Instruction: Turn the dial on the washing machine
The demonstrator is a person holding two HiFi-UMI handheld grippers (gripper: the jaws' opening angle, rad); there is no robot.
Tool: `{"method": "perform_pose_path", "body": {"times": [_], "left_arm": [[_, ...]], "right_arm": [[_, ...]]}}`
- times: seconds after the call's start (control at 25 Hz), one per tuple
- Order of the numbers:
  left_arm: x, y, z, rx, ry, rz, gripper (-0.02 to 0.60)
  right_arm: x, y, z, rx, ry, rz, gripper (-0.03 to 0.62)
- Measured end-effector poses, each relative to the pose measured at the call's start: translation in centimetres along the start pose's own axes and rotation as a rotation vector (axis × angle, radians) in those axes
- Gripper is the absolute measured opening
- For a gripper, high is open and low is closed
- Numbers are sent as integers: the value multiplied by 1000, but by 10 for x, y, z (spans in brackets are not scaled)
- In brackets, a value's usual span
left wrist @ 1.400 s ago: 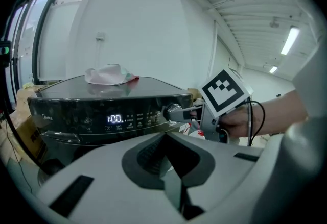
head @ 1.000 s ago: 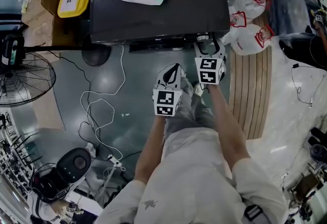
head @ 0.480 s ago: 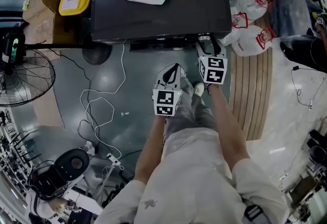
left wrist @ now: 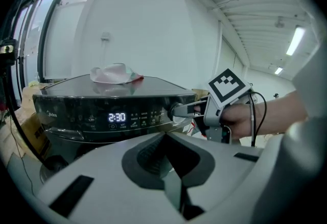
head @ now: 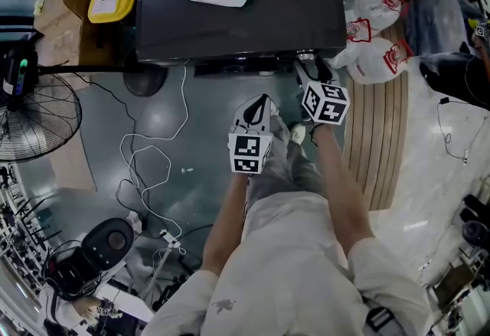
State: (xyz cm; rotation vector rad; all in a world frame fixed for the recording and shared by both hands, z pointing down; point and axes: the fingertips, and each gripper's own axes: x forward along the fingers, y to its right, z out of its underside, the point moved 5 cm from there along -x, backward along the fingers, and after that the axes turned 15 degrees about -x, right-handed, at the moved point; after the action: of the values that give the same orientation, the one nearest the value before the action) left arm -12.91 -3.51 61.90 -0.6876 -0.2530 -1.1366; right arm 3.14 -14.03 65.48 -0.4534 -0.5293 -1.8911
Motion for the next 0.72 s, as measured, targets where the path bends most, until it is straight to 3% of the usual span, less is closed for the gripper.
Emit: {"method": "perform_pose_path", "body": {"times": [0.36, 0.6, 0.72], "left_arm": [[2, 2, -2, 3, 1, 3, 12], [0, 2, -8, 5, 13, 0, 12], [-1, 3, -12, 7, 20, 0, 12]], "right_arm": [[2, 0, 3, -5, -6, 4, 281], [-18, -6, 14, -96, -26, -12, 284], [-33, -13, 16, -154, -17, -37, 244]]}}
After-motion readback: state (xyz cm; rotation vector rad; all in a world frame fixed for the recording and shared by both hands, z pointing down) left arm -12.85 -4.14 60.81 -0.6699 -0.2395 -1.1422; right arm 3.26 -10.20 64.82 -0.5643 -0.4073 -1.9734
